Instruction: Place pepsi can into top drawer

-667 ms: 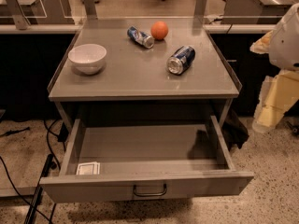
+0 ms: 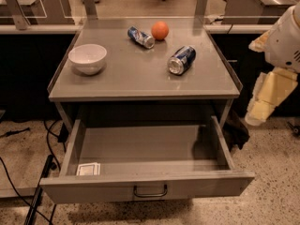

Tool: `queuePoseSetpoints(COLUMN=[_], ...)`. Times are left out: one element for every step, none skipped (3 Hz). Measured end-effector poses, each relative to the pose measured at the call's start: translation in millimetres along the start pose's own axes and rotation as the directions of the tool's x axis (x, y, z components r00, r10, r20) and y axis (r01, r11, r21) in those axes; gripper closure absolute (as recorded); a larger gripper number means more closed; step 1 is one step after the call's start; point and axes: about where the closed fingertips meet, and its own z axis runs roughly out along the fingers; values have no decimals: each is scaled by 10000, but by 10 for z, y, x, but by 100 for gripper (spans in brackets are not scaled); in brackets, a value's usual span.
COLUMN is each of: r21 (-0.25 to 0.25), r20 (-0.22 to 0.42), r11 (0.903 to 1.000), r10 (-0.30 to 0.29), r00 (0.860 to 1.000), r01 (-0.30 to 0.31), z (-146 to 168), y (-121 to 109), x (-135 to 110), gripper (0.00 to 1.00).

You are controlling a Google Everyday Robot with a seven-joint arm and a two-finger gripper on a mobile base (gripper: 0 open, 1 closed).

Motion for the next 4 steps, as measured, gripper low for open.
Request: queuePoseSetpoints(r21=[312, 602, 832, 1026], r20=[523, 1132, 1557, 2038], r11=[9979, 9915, 9874, 9832], r10=[554, 1079, 1204, 1279], r00=[9971, 9877, 9804, 9706], r01=[-571, -1152, -1344, -1511], z=[266, 603, 785, 986], y=[-359, -876, -1277, -1708], x=[-6, -160, -345, -562], gripper=[0, 0, 0, 0])
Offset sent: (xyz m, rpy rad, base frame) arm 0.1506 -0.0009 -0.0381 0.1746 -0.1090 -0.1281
